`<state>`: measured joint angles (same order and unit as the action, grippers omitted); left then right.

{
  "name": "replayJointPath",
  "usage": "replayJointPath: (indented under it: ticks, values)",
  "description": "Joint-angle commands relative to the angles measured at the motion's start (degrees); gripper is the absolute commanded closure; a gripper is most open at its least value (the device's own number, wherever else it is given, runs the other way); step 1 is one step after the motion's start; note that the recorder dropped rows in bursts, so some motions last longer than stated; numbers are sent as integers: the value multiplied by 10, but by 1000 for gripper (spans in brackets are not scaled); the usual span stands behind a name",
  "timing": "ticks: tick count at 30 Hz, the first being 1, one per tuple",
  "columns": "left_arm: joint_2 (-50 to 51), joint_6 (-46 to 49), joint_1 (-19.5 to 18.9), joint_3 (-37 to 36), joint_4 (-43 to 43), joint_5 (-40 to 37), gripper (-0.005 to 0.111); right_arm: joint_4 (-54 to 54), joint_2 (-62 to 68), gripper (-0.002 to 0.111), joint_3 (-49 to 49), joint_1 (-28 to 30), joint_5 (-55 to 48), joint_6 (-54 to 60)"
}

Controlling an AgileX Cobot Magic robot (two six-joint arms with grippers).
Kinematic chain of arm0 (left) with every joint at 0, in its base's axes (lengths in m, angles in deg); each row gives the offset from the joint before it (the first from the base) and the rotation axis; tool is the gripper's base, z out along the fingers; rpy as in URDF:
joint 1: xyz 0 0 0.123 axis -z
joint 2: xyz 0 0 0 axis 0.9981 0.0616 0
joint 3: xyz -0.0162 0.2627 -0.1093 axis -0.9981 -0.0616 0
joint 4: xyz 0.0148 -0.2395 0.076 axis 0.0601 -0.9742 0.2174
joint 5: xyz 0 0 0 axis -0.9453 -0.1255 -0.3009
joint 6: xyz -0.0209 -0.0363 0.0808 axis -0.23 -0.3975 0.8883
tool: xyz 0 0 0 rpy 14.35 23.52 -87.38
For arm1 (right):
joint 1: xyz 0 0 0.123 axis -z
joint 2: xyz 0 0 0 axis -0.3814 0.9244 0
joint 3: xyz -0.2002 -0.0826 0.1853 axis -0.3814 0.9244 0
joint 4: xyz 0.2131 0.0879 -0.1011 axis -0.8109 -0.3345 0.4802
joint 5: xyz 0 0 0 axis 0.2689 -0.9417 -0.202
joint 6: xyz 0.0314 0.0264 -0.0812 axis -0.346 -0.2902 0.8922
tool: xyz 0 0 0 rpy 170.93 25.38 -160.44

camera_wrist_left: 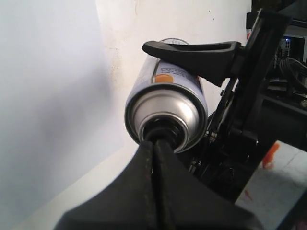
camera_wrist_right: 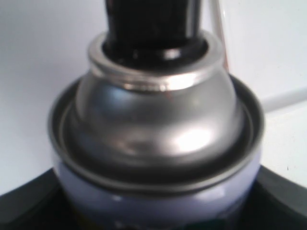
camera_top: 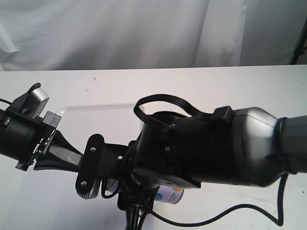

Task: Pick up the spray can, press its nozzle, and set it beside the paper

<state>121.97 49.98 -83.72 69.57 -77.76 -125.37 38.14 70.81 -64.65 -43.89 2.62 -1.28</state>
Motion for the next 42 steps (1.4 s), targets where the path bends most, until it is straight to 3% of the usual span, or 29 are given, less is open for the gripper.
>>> replayJointPath:
  ticks: [1,42]
  values:
    - [11,9,27,-2,-9,-1,107,2,-6,108,-6,3,13,4]
    - [38,38,28,-1,-28,-1,107,2,-6,108,-6,3,15,7]
